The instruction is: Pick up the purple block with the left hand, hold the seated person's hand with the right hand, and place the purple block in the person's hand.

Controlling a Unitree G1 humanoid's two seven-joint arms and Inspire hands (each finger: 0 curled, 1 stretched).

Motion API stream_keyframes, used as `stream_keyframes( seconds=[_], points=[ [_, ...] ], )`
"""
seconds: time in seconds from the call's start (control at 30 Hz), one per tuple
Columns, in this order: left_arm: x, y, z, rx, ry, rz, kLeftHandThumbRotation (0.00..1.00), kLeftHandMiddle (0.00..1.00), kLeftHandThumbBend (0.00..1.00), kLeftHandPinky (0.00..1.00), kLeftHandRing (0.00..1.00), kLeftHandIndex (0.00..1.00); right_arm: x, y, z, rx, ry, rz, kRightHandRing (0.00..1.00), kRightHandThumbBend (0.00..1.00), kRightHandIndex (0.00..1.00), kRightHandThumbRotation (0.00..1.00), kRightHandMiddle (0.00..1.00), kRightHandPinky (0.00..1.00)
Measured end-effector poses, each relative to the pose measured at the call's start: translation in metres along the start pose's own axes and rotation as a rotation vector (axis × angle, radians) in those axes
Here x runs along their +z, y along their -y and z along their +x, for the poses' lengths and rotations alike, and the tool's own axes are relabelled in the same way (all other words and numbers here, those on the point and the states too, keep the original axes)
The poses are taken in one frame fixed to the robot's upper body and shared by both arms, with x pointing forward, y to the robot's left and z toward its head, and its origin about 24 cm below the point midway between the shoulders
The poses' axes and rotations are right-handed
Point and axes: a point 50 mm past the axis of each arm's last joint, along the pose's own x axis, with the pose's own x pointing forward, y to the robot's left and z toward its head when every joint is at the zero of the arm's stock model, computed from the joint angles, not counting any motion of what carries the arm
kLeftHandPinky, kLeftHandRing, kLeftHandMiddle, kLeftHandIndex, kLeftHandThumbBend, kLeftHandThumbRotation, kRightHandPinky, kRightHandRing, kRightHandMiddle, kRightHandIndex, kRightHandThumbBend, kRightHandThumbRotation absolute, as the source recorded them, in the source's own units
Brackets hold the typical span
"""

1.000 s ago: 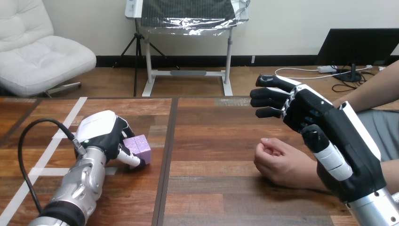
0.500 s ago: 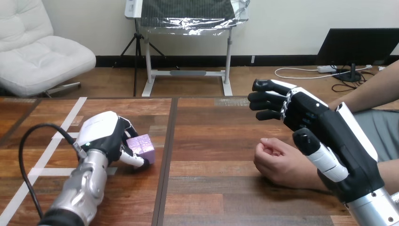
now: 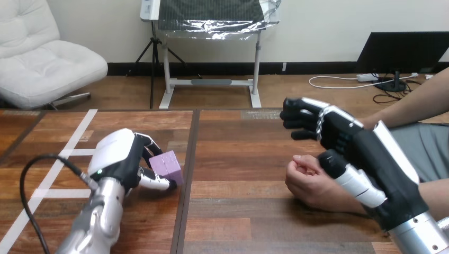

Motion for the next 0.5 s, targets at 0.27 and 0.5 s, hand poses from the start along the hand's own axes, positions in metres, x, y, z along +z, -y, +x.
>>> stream_keyframes(
  seconds=[0.27,0.5],
  points=[
    [-0.001,0.006,-0.015,0.009,0.01,-0.047,0.0,0.32,0.66,0.14,0.21,0.47,-0.009,0.002,-0.003,0.021,-0.052,-0.041,0.84,0.9,0.85,0.77,0.86,0.76],
    [-0.005,0.013,-0.032,0.003,0.005,-0.085,0.0,0.37,0.65,0.18,0.26,0.47,-0.017,0.002,-0.006,0.03,-0.096,-0.057,0.85,0.87,0.87,0.75,0.87,0.77]
  ],
)
